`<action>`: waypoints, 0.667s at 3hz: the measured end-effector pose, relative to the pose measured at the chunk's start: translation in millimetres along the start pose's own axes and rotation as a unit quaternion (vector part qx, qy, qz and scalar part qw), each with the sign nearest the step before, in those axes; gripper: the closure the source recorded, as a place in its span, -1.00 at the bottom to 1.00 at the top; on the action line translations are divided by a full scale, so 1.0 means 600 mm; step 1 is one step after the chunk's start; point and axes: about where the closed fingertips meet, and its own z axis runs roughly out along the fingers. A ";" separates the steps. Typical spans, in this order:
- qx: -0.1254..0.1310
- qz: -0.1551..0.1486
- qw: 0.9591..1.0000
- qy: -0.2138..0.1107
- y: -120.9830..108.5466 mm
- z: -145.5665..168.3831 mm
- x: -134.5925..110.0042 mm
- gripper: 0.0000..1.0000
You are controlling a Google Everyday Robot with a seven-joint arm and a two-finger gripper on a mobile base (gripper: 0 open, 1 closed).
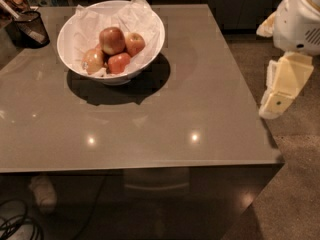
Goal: Pick apple from white bowl
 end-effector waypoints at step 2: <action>-0.014 -0.052 0.998 0.025 -0.043 0.022 -0.088 -1.00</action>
Offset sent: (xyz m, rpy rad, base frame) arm 0.0481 0.0723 0.0013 -0.1291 0.0788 0.1691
